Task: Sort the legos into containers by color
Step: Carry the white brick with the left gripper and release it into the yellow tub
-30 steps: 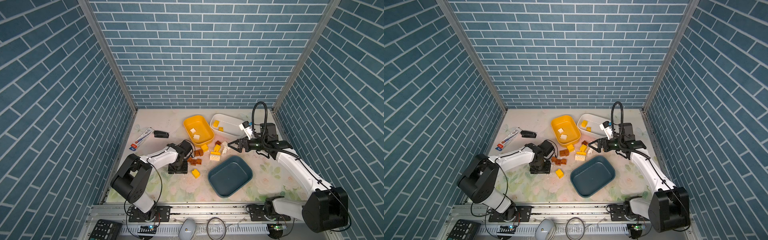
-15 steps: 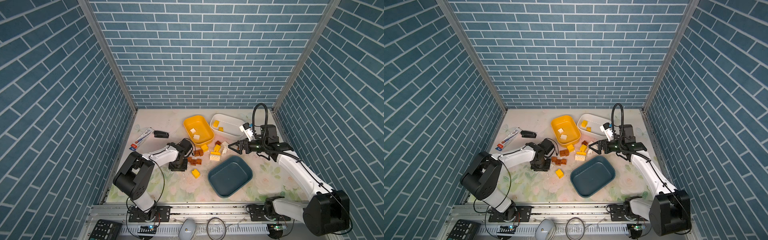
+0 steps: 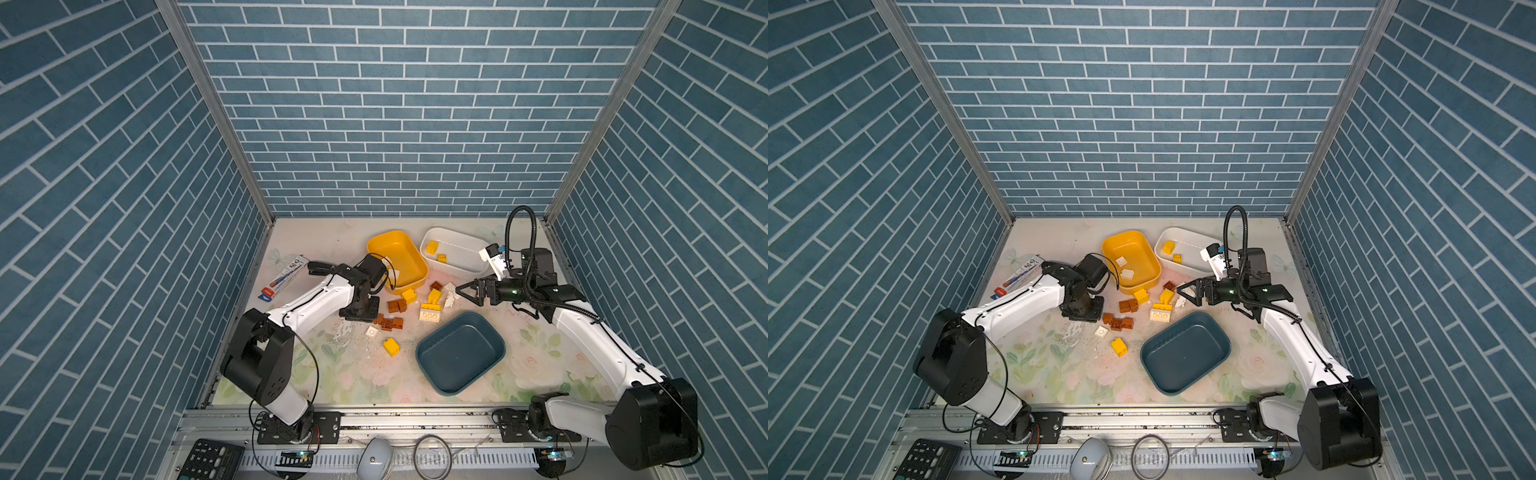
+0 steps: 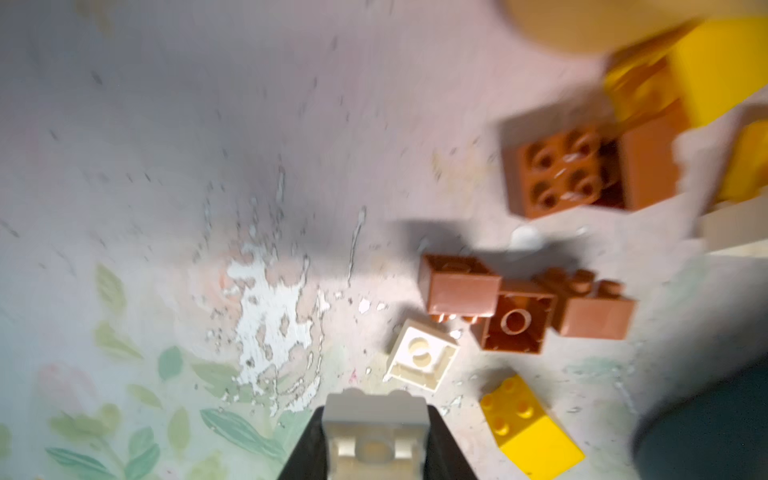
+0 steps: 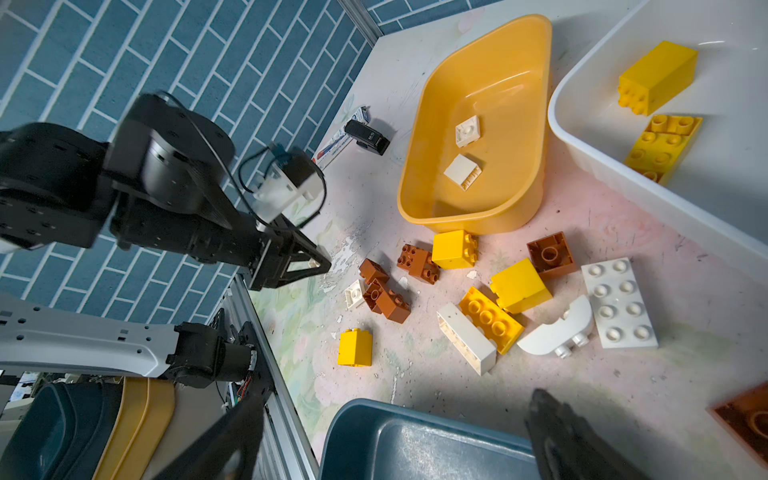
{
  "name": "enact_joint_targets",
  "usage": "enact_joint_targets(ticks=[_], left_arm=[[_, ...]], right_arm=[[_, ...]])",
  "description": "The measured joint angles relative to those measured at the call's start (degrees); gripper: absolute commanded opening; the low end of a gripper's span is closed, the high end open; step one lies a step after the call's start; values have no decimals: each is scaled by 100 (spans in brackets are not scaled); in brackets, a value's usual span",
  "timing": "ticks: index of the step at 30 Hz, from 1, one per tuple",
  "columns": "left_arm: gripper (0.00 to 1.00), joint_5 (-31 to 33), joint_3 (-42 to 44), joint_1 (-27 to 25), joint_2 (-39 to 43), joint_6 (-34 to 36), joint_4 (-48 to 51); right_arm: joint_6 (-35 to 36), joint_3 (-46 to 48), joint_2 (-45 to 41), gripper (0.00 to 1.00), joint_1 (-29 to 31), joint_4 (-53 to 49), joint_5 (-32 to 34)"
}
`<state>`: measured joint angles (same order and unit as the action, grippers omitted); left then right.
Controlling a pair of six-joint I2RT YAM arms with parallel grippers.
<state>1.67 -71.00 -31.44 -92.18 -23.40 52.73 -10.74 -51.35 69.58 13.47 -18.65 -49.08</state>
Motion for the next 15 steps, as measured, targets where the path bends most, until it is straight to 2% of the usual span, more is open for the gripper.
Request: enact_joint_targets(ticks=[5,15], left_arm=[[31,149,-1316,26,-636,544,214],[32,107,-3534,212,-2527,1425,151]], right_arm=[[0,-116,184,99,-11,52,-4],[-90,-446,289,99,-107,92,20]])
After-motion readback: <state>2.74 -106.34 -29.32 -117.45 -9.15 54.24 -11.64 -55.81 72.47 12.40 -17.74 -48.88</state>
